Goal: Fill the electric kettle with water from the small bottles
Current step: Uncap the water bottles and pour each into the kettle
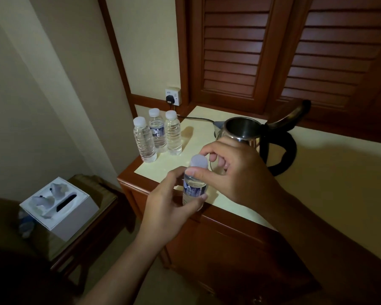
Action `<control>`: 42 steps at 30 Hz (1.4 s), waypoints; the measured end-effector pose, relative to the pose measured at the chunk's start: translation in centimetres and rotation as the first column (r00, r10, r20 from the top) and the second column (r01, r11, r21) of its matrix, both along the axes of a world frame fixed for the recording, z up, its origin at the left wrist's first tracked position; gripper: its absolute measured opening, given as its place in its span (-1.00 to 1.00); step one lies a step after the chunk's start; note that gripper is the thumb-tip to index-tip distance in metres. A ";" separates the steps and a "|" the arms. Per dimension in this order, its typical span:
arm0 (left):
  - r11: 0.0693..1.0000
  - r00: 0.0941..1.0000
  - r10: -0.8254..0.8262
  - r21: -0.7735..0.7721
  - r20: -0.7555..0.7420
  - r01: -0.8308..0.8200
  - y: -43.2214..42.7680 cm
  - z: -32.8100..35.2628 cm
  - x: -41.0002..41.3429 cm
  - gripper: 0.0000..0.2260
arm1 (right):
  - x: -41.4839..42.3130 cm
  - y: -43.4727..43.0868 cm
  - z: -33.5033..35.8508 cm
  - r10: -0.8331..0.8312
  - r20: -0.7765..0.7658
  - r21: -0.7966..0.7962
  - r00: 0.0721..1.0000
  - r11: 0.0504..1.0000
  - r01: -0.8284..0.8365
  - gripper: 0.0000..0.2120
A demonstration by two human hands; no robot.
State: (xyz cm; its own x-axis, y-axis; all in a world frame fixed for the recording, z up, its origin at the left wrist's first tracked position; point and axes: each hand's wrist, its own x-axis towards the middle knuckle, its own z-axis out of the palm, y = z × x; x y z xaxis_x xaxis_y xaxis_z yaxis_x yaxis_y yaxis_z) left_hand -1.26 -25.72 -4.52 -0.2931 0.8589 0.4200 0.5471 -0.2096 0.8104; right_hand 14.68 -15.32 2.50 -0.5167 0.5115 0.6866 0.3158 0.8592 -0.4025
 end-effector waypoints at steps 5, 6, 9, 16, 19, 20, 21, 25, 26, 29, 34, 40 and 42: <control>0.986 0.984 -0.152 -0.050 0.096 0.157 0.2 0.6 0.8 -0.47 | 1.3 0.1 1.4 0.032 0.103 -0.020 0.994 0.999 -0.030 -0.66; 0.980 0.976 -0.180 -0.058 0.122 0.188 0.3 0.7 0.9 -0.47 | 1.7 0.1 1.8 0.049 0.141 -0.047 0.989 0.998 -0.042 -0.67; 0.957 0.947 -0.265 -0.075 0.183 0.282 0.7 0.8 1.4 -0.48 | 3.5 0.1 3.2 0.127 0.309 -0.148 0.943 0.985 -0.084 -0.71; 0.893 0.887 -0.388 -0.137 0.249 0.429 1.9 1.5 2.9 -0.44 | 7.2 0.0 5.4 0.189 0.492 -0.184 0.850 0.977 -0.111 -0.58; 0.881 0.873 -0.401 -0.145 0.278 0.451 2.5 1.5 3.8 -0.47 | 7.7 -0.3 5.4 0.113 0.430 -0.200 0.896 0.979 -0.027 -0.59; 0.881 0.875 -0.401 -0.147 0.271 0.450 2.8 1.5 4.0 -0.48 | 7.7 -0.2 5.2 0.050 0.425 -0.163 0.904 0.986 0.022 -0.56; 0.883 0.878 -0.395 -0.152 0.271 0.444 2.9 1.5 4.2 -0.49 | 7.6 -0.1 5.0 -0.017 0.426 -0.109 0.905 0.992 0.070 -0.54; 0.875 0.872 -0.388 -0.178 0.299 0.451 3.4 1.6 4.9 -0.45 | 8.0 0.0 4.4 -0.062 0.326 -0.128 0.943 0.986 0.109 -0.66; 0.869 0.869 -0.395 -0.187 0.298 0.459 3.6 1.6 5.0 -0.44 | 8.4 0.0 4.2 -0.050 0.308 -0.141 0.950 0.985 0.098 -0.68; 0.857 0.862 -0.402 -0.205 0.310 0.473 3.9 1.5 5.0 -0.42 | 9.6 -0.1 3.8 -0.043 0.265 -0.143 0.963 0.986 0.084 -0.72; 0.879 0.888 -0.364 -0.212 0.282 0.428 3.8 1.3 4.5 -0.44 | 11.6 -0.1 1.4 -0.079 0.085 -0.248 0.993 0.964 0.098 -0.68; 0.902 0.913 -0.300 -0.229 0.276 0.366 3.5 0.8 4.0 -0.45 | 12.3 -0.2 -6.2 -0.237 0.044 -0.491 0.971 0.841 0.227 -0.82; 0.908 0.917 -0.280 -0.231 0.283 0.349 3.4 0.6 4.0 -0.45 | 12.2 0.0 -8.4 -0.300 0.064 -0.490 0.952 0.821 0.292 -0.89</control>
